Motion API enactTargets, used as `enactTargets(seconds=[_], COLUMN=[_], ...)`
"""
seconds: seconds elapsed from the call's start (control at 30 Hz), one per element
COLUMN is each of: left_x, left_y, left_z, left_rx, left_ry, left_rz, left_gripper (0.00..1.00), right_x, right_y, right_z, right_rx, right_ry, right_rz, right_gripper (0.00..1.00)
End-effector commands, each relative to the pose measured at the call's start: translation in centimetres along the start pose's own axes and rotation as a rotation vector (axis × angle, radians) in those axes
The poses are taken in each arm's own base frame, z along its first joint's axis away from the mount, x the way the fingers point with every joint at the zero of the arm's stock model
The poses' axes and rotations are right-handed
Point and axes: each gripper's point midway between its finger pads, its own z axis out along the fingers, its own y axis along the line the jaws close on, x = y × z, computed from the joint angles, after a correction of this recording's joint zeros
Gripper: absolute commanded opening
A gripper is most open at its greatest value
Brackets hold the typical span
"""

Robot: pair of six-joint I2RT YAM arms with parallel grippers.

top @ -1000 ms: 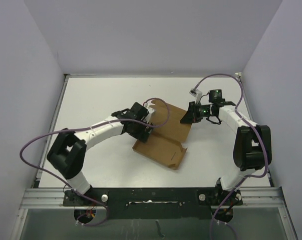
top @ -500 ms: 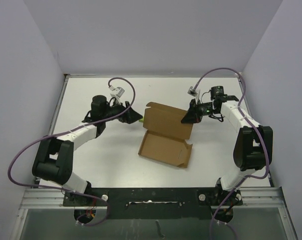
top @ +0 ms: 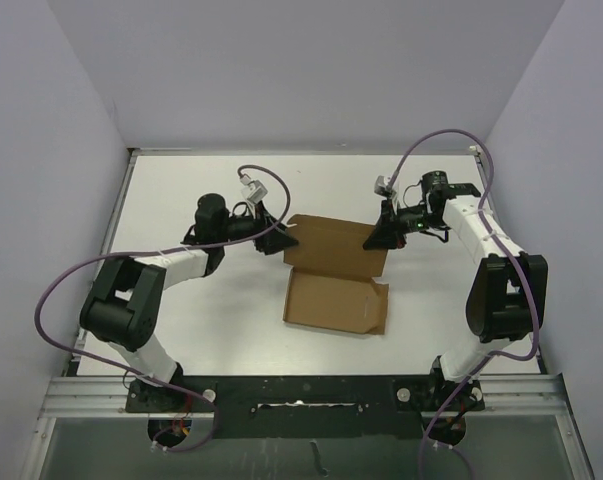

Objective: Fold the paper box

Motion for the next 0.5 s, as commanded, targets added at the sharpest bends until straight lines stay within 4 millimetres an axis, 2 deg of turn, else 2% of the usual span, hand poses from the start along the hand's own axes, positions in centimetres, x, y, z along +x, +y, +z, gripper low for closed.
enactTargets(seconds=[0.0,0.13,0.27,0.4,0.47], left_x=[-0.45,-0.36,-0.44,-0.29,-0.28], left_y=[-1.69,-2.08,-2.24,-2.19,-2.17], left_z=[1.55,1.79,1.87,1.79,1.62], left_rx=[0.121,0.166,0.184,0.169,0.150], left_ry=[0.008,0.009,-0.003,-0.026,-0.052], left_rz=[0.124,0.112,0.116,0.124,0.143], left_gripper=[0.42,0.17,0.00,0.00,0.00], right_x=[-2.64,-2.58,-2.61,-2.69,-2.66], right_y=[2.28,2.45,2.55,2.60,2.52], right_z=[-0.50,-0.38,-0.39,-0.44,-0.61], right_rx=[-0.042,-0.047,-0.047,-0.043,-0.033], right_ry=[-0.048,-0.040,-0.038,-0.037,-0.033], right_rz=[-0.139,-0.152,-0.157,-0.152,-0.145], right_gripper=[0.00,0.00,0.00,0.04,0.16])
